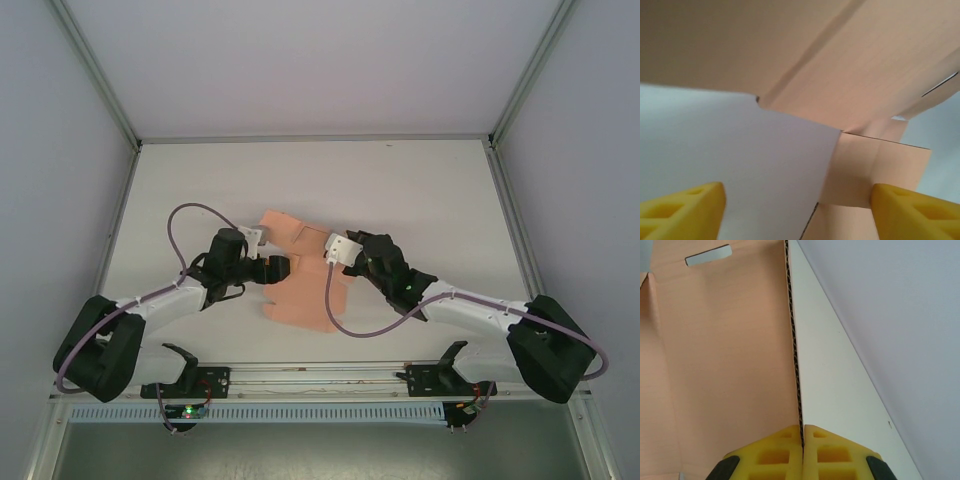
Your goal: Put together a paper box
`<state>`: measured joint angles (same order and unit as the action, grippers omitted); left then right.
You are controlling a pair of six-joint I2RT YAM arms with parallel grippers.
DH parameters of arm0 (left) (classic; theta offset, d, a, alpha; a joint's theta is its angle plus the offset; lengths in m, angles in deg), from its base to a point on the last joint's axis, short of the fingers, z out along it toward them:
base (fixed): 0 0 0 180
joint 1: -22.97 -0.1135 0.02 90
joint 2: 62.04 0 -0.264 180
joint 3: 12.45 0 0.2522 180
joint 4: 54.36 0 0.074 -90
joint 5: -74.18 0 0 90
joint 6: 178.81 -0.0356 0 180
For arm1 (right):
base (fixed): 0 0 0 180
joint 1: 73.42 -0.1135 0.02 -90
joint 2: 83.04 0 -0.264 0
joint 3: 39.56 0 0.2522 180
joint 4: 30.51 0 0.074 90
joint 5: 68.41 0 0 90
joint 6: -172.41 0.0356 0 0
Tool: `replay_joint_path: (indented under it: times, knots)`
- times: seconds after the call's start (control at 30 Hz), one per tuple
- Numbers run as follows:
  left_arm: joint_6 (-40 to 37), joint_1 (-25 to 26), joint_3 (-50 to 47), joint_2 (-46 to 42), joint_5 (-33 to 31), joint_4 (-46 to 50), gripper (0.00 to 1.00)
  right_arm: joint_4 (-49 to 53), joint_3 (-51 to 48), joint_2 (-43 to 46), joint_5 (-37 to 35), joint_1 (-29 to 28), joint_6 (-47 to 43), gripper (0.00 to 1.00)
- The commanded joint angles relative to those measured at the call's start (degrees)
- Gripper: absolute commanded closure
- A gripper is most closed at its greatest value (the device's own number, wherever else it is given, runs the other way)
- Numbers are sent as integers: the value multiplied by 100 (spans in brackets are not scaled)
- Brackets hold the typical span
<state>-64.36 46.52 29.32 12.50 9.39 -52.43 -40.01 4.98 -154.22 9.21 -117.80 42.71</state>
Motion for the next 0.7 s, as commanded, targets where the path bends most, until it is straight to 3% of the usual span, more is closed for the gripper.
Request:
replay_joint_path:
  times: [0.0,0.13,0.37,0.53,0.67]
  knots:
    - [-117,31,74,40,331,-574,38,-73,-91,165,381,60,288,100]
    - [-51,82,20,94,475,-914,56,-21,-99,226,541,88,339,100]
    - [-140,158,132,166,418,-781,70,42,-82,268,597,87,355,100]
    - [-224,203,184,79,109,-508,80,53,-86,289,589,92,354,100]
    - [-289,222,247,-26,-273,-131,94,86,-79,297,579,96,343,100]
